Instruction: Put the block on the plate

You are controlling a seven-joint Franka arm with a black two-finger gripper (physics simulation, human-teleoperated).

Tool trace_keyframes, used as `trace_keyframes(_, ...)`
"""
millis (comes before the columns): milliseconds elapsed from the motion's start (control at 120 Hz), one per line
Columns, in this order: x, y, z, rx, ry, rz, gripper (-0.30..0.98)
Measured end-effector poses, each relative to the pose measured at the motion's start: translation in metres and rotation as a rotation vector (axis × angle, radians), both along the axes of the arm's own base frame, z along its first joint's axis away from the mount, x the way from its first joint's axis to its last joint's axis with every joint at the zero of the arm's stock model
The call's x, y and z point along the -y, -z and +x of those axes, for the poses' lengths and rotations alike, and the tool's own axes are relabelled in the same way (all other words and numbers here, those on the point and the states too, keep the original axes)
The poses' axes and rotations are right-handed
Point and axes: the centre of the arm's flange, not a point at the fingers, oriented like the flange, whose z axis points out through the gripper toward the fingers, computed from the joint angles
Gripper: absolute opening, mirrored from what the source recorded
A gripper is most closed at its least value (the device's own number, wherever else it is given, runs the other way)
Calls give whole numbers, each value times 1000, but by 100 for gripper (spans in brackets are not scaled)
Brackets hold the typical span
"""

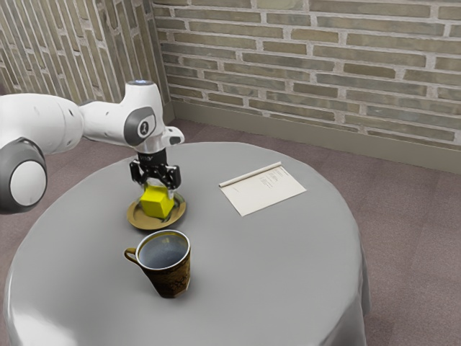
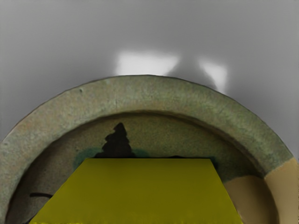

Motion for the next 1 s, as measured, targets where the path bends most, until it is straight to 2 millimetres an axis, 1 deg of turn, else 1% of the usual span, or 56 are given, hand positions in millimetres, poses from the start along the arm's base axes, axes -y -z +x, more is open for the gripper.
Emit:
trace_keyframes(100, 0, -12, 1, 18, 4, 5, 62)
trace_keyframes(267, 3, -60, -2, 70, 12, 21, 65)
trace_keyframes(333, 13, -81, -3, 86, 26, 25, 66)
trace_keyframes(500, 47, -136, -12, 103, 70, 22, 68)
trace_keyframes(600, 65, -173, -24, 105, 91, 21, 68)
trace_keyframes(733, 94, -227, -47, 106, 130, 16, 68)
trace_keyframes(833, 116, -256, -64, 97, 160, 10, 68)
trace_keyframes(883, 128, -275, -75, 100, 178, 9, 69)
trace_keyframes(950, 139, -294, -91, 97, 192, 7, 69)
trace_keyframes(1000, 145, -305, -103, 92, 196, -4, 69)
